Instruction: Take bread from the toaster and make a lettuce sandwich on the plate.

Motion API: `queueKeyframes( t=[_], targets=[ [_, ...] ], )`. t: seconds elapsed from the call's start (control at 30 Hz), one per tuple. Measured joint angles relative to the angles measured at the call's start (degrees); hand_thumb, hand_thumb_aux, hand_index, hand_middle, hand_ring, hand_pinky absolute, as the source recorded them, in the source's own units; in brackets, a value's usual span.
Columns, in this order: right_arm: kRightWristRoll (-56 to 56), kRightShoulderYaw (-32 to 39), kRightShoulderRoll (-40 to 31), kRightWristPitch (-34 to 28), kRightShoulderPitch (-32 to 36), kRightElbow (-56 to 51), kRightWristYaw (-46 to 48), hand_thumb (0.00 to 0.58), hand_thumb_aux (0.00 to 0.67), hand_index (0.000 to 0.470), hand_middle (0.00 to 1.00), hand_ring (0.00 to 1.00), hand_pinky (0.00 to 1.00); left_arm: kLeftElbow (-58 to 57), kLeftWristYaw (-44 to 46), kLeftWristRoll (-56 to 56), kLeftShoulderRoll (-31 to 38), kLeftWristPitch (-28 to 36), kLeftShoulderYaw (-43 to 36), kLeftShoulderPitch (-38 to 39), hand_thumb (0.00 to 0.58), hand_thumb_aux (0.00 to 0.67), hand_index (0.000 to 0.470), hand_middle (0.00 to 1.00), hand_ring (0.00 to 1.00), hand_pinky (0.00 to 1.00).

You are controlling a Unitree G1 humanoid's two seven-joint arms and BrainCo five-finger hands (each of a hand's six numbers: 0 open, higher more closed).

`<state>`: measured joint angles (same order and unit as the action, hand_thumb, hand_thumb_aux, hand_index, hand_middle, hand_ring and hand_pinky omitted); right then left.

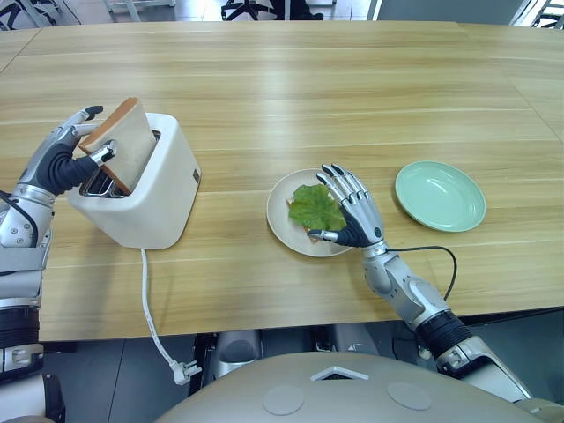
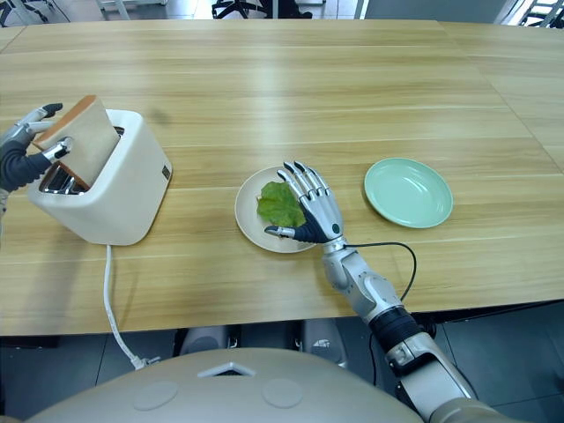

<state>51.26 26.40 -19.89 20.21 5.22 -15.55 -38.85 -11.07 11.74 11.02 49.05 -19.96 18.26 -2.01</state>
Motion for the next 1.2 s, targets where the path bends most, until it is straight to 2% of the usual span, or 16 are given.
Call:
queueKeyframes(
  t=[0.03,0.1,0.17,0.2,0.27,0.33,0.47,0.77,1.03,1.2],
  targets=[
    [0.0,0.0,0.0,0.0,0.0,0.0,0.0,0.000,0.000,0.000,0.00,0.00,0.00,0.1,0.1,-0.5,-0.1,-0.3,0.4,-0.1,0.580,0.670,0.460,0.16,0.16,0.16],
    [0.0,0.0,0.0,0.0,0.0,0.0,0.0,0.000,0.000,0.000,0.00,0.00,0.00,0.3,0.2,-1.9,-0.3,-0.7,1.0,-0.4,0.580,0.670,0.460,0.25,0.25,0.25],
    [0.0,0.0,0.0,0.0,0.0,-0.1,-0.1,0.000,0.000,0.000,0.00,0.00,0.00,0.6,0.2,-3.3,-0.7,-0.9,1.3,-1.1,0.580,0.670,0.460,0.28,0.28,0.28],
    [0.0,-0.1,0.0,0.0,0.0,-0.1,-0.1,0.000,0.000,0.000,0.00,0.00,0.00,0.7,0.3,-4.8,-1.2,-1.0,1.6,-1.8,0.580,0.670,0.460,0.36,0.36,0.36],
    [0.0,-0.1,0.1,0.0,0.0,-0.1,-0.2,0.000,0.000,0.000,0.00,0.00,0.00,1.6,0.5,-7.2,-2.2,-0.9,2.9,-2.7,0.580,0.670,0.460,0.39,0.39,0.39],
    [0.0,-0.3,0.1,0.0,0.0,-0.1,-0.4,0.000,0.000,0.000,0.00,0.00,0.00,2.5,1.0,-9.7,-3.2,-0.8,3.6,-4.3,0.580,0.670,0.460,0.55,0.55,0.55],
    [-0.1,-1.1,0.1,0.0,0.0,-0.1,-1.0,0.000,0.000,0.000,0.00,0.00,0.00,4.3,3.1,-16.2,-5.6,1.3,4.8,-6.9,0.580,0.670,0.460,0.65,0.65,0.65],
    [-0.5,-4.9,-1.5,0.0,0.1,0.7,-2.5,0.000,0.000,0.000,0.00,0.00,0.00,6.2,8.5,-26.2,-13.7,9.2,1.7,-13.1,0.580,0.670,0.460,0.70,0.70,0.70],
    [-4.9,-11.6,-3.9,0.9,0.2,1.4,-2.5,0.000,0.000,0.000,0.00,0.00,0.00,6.5,14.7,-30.6,-25.3,16.4,-8.0,-17.6,0.580,0.670,0.460,0.69,0.69,0.69],
    [-7.0,-16.3,-5.9,1.1,0.2,1.5,-2.8,0.000,0.000,0.000,0.00,0.00,0.00,-0.8,18.2,-29.7,-33.6,18.5,-14.7,-20.3,0.580,0.670,0.460,0.68,0.68,0.68]
  ],
)
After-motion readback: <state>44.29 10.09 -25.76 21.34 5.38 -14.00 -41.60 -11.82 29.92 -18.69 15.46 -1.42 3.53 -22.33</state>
